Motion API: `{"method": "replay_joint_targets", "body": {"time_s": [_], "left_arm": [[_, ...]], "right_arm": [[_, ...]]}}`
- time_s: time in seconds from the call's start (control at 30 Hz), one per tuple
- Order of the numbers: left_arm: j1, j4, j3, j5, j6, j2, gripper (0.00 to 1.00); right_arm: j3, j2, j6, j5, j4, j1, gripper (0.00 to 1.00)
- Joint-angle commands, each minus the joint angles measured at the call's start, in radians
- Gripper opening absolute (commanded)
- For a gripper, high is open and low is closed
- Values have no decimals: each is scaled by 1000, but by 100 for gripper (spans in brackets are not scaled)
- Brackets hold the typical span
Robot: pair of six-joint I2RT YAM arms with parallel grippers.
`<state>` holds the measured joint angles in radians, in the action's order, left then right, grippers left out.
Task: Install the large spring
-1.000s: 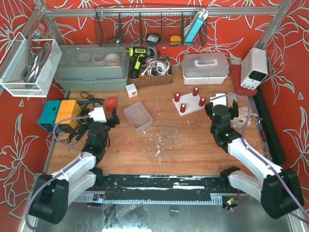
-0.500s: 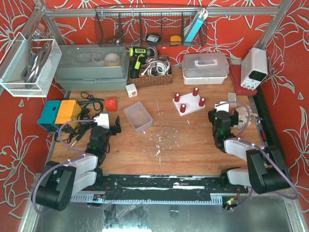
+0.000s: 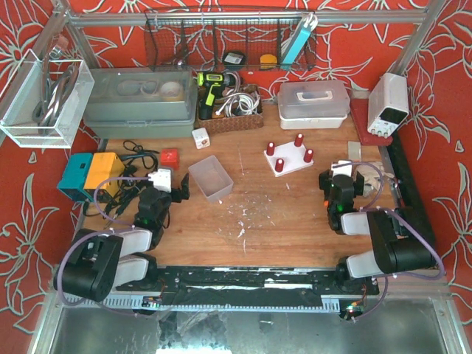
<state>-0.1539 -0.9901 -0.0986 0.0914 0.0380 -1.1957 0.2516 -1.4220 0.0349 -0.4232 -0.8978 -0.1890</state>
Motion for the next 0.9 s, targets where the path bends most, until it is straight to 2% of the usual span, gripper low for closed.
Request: {"method": "replay_joint_targets", "body": {"time_s": [0.0, 0.13, 0.2, 0.27, 0.33, 0.87], "left_arm": [[24, -228, 39, 0, 37, -76, 100], [37, -402, 55, 11, 22, -227, 100], [39, -298, 21, -11, 25, -200, 100], [40, -319, 10, -16, 28, -229, 100], [45, -263, -6, -27, 24, -210, 100], [54, -268, -6, -42, 22, -214, 100]], "right_arm": [[20, 1, -36, 16, -14, 19, 99], [22, 5, -34, 17, -7, 20, 99], [25, 10, -36, 18, 8, 19, 99], [23, 6, -34, 18, -4, 18, 99], [24, 10, -35, 19, 8, 19, 99], [24, 9, -35, 18, 5, 19, 99]]}}
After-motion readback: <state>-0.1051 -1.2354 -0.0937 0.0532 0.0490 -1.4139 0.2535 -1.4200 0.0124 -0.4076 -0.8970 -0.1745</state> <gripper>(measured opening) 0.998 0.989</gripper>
